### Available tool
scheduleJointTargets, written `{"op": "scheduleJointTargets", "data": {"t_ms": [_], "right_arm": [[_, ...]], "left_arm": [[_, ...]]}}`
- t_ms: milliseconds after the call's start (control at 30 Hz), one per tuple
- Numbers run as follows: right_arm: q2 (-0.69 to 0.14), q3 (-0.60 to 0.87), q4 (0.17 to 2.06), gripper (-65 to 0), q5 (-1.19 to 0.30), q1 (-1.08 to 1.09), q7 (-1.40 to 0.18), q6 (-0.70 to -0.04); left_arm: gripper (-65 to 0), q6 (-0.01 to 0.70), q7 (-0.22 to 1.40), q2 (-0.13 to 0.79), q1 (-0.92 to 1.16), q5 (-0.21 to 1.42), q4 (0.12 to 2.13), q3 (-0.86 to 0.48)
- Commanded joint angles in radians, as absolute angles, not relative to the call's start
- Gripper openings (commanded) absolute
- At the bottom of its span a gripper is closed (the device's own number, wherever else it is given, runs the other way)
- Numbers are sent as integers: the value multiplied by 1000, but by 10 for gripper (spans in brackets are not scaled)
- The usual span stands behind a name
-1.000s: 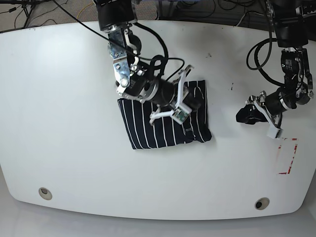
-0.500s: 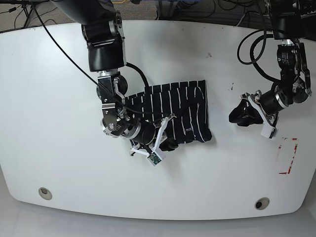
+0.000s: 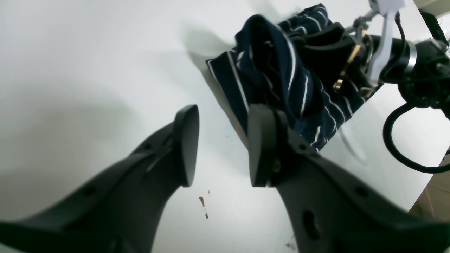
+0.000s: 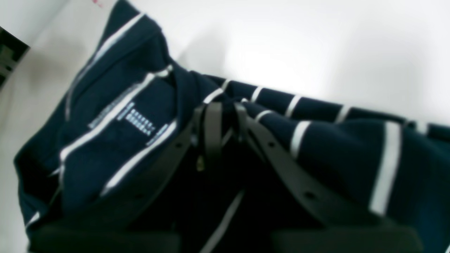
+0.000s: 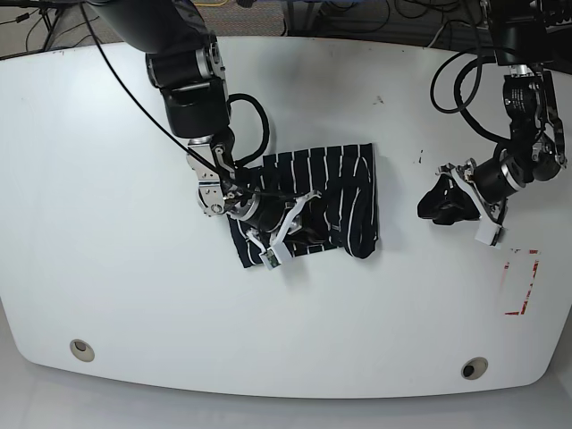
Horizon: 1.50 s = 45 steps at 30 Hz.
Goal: Layout the t-shirt on the table in an organized manner, then fold the t-shirt properly
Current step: 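Grasp the folded bundle's edge with the right gripper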
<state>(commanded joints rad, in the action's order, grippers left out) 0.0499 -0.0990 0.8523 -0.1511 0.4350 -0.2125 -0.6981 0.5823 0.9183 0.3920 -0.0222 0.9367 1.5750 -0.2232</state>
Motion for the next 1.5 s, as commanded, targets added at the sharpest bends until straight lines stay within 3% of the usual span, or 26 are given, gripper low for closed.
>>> {"op": "scheduleJointTargets", "data": {"t_ms": [233,467,700,1100,1500], "right_arm": [[45,-94,1201,-593,-151,410,-481,-698],[-5,-94,1379,-593,-153,377,-587,-698],[-73,-94,1330,-593,-148,354,-547,-698],[-133,-94,984,-595,-153,374,-255,-698],[-143,-36,1294,-595,-153,377,-492,-698]], "left_arm": [[-429,582,918,392,-22,937,1567,-222],[-429,582,918,392,-21,937,1567,-222],[-429,582,918,392,-21,937,1573,-197],[-429,582,918,392,-27,937,1630,-59],[-428,582,917,323,-28,934,1719,124]]}}
